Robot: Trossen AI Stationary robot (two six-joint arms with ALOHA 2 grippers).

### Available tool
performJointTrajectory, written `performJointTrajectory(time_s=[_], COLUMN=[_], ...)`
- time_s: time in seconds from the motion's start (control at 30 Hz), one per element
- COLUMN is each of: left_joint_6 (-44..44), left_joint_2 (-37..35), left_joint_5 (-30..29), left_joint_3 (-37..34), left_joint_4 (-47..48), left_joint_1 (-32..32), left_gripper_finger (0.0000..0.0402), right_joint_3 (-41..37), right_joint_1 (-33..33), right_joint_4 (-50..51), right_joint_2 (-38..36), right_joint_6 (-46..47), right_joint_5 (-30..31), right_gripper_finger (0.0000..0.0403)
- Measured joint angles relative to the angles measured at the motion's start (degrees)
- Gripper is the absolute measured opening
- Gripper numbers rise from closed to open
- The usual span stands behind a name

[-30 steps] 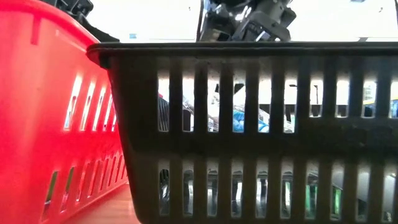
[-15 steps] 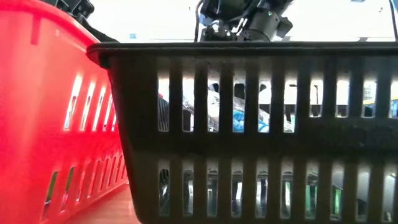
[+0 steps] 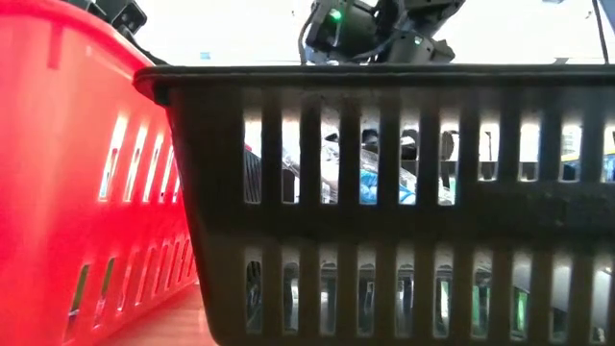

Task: Pick & Place Travel size toiletries
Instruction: Put the blue shaving cream into the top black bin

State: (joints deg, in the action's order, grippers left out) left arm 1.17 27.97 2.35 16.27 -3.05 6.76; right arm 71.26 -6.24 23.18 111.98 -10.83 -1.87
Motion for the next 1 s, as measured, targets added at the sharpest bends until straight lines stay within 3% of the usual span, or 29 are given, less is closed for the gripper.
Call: performJointTrajectory(time_s=[1.0], left_joint_6=[-0.03], left_joint_2=[0.0], left_joint_5=[-0.04], left_joint_3=[0.01], left_joint_4=[0.2], left_joint_1=[-0.02], left_gripper_finger=[0.0124], right_joint_3=[0.05], right_joint_1=[0.02], right_joint_4=[6.5], right_joint_2=[-1.51], right_joint_6=[-1.53], right_joint_5=[2.38], right_gripper_finger=[0.0201])
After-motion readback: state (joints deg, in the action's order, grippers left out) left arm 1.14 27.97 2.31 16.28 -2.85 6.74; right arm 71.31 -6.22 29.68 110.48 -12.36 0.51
